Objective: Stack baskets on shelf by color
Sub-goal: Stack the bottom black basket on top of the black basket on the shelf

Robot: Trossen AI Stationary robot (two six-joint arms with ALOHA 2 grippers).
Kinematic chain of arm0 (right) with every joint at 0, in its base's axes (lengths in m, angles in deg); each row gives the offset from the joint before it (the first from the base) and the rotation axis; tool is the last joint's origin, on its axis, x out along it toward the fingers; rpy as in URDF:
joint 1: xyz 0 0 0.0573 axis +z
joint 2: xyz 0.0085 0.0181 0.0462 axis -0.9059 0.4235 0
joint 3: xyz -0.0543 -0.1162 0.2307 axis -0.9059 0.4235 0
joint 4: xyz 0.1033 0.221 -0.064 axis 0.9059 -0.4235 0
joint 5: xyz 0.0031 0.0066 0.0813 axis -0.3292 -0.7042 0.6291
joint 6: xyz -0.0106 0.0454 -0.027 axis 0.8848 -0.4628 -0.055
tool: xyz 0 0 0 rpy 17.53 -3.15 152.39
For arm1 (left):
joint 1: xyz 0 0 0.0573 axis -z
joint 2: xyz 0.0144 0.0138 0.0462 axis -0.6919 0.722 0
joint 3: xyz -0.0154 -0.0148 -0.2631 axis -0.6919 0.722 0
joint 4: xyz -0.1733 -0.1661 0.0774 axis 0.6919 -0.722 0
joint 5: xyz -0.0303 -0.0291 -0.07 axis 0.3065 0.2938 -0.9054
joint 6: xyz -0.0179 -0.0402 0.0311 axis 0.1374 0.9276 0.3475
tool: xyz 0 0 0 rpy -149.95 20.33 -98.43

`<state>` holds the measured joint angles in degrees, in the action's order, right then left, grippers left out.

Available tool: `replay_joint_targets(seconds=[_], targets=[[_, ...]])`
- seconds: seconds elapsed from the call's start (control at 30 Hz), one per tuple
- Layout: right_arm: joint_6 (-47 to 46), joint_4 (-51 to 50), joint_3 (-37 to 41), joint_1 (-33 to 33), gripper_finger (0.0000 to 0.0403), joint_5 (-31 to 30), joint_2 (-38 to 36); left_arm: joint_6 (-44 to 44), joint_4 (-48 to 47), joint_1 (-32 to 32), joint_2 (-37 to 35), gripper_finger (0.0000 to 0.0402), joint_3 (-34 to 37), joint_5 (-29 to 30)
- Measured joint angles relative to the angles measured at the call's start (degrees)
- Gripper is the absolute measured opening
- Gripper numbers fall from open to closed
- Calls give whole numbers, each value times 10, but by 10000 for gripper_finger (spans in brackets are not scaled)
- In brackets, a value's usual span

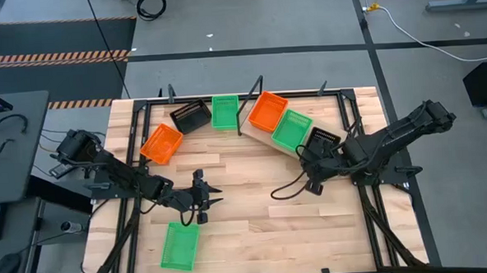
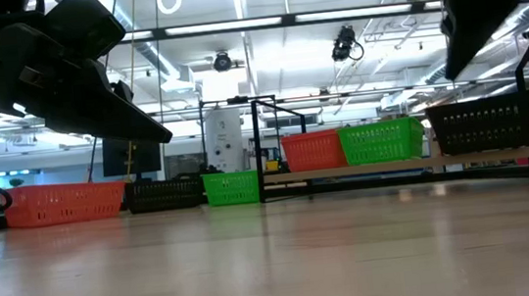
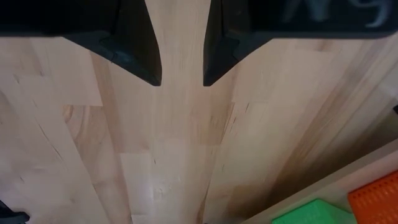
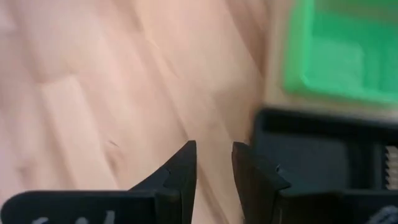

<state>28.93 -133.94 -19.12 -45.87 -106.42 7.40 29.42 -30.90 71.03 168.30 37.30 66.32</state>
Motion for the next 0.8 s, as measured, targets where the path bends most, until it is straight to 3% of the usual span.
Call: replay_joint_targets(seconds=[0.27,0.53,0.8], targets=[[46,134,5,41,107,59,23,4,0,0,0,126,0,0],[9,63,8,36,107,56,105,12,0,0,0,126,0,0],[3,44,8,13,107,17,106,14,-4,0,0,126,0,0]])
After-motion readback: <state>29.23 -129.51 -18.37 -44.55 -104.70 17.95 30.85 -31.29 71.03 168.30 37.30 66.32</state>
